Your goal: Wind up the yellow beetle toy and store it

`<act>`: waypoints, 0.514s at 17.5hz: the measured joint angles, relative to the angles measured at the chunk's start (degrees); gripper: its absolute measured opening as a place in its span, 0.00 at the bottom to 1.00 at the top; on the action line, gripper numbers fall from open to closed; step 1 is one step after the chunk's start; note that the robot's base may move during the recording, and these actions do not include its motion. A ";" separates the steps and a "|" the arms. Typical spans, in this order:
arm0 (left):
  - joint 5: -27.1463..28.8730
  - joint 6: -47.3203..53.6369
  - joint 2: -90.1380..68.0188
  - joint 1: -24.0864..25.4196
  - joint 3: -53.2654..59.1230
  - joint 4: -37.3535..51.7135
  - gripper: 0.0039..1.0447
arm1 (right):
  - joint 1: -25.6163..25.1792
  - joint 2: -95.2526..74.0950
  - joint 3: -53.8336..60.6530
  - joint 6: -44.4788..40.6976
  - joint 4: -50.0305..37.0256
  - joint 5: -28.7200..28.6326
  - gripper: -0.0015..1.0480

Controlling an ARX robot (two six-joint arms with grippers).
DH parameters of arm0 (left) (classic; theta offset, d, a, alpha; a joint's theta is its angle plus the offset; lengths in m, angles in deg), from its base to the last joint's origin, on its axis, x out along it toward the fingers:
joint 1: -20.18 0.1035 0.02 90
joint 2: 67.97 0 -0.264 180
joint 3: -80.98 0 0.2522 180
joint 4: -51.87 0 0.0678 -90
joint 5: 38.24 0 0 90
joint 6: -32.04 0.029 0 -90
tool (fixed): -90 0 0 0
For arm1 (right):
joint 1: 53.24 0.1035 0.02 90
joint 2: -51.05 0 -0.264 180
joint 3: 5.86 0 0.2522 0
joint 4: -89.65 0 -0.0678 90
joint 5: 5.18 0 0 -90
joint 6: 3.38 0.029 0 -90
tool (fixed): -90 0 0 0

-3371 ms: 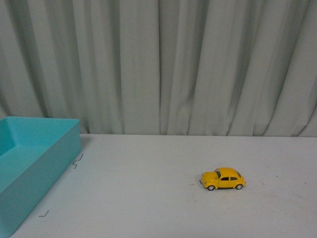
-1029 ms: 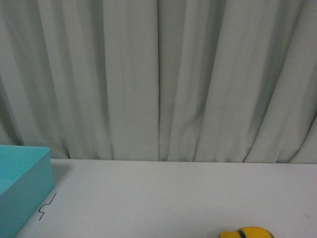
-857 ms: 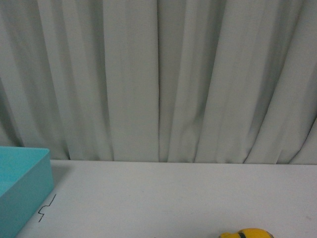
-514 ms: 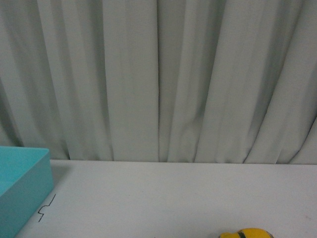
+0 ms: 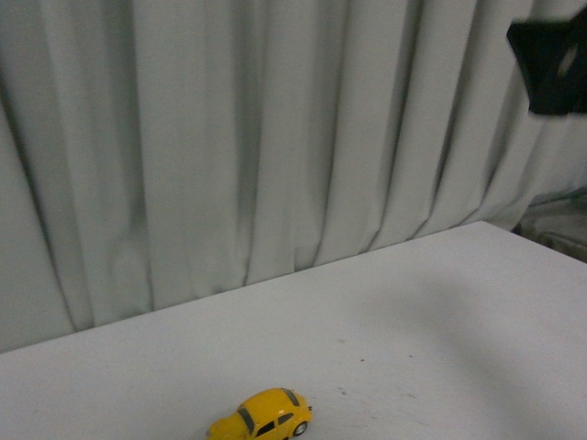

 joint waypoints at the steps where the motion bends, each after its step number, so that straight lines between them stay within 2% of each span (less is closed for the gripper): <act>1: 0.02 0.00 0.00 0.00 0.00 0.00 0.94 | -0.76 -10.19 -8.55 0.39 -0.17 -7.65 0.94; 4: 0.00 0.00 0.00 0.00 0.00 0.00 0.94 | 3.56 -26.21 -21.44 -9.68 10.51 -18.93 0.94; 7: 0.00 0.00 0.00 0.00 0.00 0.00 0.94 | 10.05 -29.81 -32.81 -30.91 29.86 -30.49 0.94; 8: 0.00 0.00 0.00 0.00 0.00 0.00 0.94 | 12.52 -30.95 -35.63 -39.69 38.69 -32.94 0.94; 9: 0.00 0.00 0.00 0.00 0.00 0.00 0.94 | 15.26 -33.97 -38.80 -50.86 51.65 -33.48 0.94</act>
